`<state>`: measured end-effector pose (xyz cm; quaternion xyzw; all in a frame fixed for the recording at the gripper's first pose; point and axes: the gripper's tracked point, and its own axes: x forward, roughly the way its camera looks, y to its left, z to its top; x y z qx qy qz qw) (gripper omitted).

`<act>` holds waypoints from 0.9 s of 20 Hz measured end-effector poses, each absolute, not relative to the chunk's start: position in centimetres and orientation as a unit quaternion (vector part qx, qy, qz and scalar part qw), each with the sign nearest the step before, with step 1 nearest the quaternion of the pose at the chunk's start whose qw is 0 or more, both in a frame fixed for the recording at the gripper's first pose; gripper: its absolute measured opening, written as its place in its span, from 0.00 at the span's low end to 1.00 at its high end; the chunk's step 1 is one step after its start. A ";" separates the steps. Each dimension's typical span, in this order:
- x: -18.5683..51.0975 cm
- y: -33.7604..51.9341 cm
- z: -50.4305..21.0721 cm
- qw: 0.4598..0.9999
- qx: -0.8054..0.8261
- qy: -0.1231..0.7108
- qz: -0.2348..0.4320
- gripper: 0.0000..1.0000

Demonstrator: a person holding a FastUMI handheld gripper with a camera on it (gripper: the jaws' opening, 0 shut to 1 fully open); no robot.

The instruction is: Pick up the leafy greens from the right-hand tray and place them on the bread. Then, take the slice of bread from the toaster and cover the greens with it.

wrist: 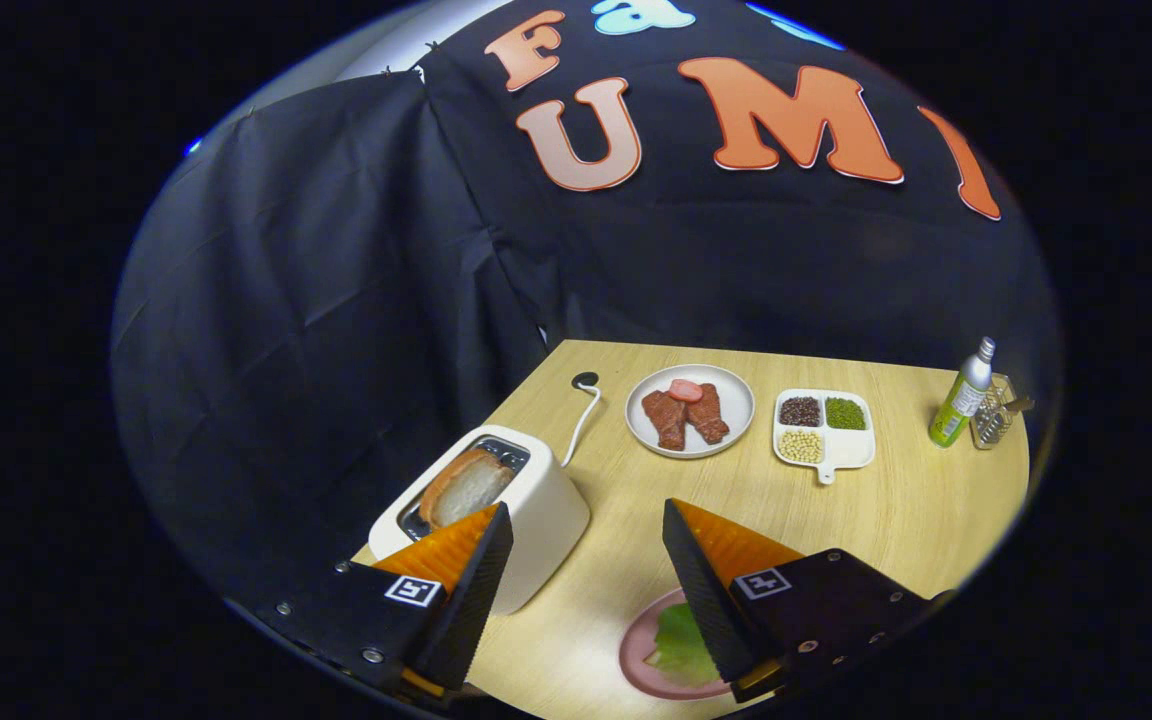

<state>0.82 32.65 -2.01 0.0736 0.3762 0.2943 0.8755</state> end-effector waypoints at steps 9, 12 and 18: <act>0.0 40.7 -0.3 0.829 0.051 0.444 0.336 0.91; -0.3 42.5 -0.8 0.813 0.043 0.471 0.340 0.90; -0.9 45.0 -3.9 0.787 0.021 0.520 0.331 0.80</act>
